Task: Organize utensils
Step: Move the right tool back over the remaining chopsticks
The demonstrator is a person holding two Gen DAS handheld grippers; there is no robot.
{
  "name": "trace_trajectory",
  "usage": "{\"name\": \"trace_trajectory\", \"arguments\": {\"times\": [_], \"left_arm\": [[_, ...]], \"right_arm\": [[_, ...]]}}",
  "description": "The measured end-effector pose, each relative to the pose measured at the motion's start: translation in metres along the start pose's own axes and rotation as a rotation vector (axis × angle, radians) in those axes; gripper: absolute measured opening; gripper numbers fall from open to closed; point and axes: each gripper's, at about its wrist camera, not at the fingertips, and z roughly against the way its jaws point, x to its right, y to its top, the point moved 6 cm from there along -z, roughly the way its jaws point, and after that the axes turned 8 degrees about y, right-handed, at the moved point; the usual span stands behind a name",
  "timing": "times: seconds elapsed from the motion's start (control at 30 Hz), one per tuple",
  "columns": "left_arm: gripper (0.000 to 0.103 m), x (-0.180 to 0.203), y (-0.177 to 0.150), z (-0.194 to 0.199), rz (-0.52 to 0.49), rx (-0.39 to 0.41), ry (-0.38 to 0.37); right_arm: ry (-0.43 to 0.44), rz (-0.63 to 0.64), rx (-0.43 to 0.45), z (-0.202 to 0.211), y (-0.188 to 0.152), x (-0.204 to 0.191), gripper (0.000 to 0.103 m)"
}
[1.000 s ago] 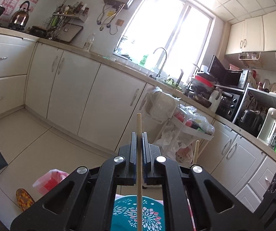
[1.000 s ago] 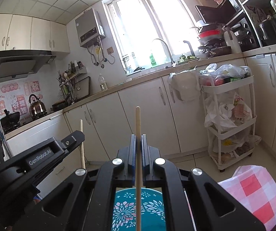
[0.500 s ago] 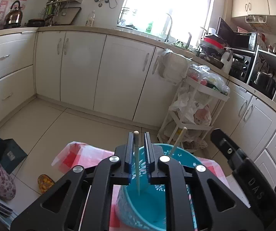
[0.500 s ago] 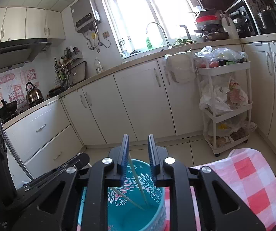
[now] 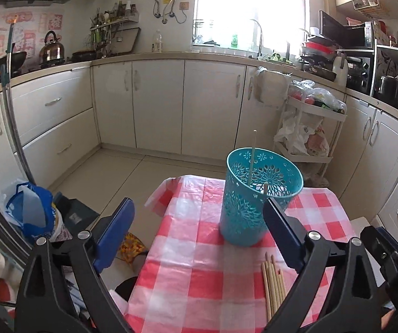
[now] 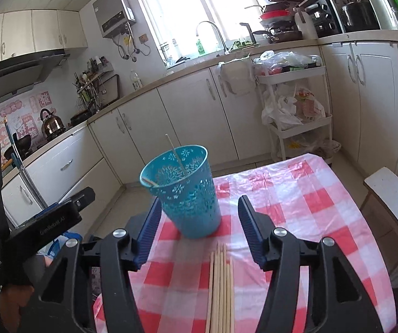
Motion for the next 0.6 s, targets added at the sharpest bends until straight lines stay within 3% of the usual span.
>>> {"name": "trace_trajectory", "arguments": {"times": [0.2,0.6], "left_arm": [[0.092,-0.012,-0.017,0.045,-0.007,0.006,-0.007],[0.095,-0.019,-0.025,0.092,-0.017,0.030,-0.025]], "right_arm": [[0.028,0.034,-0.052,0.032,-0.027,-0.020,0.056],[0.063,0.064,-0.039,0.068,-0.035,-0.044,0.056]]}}
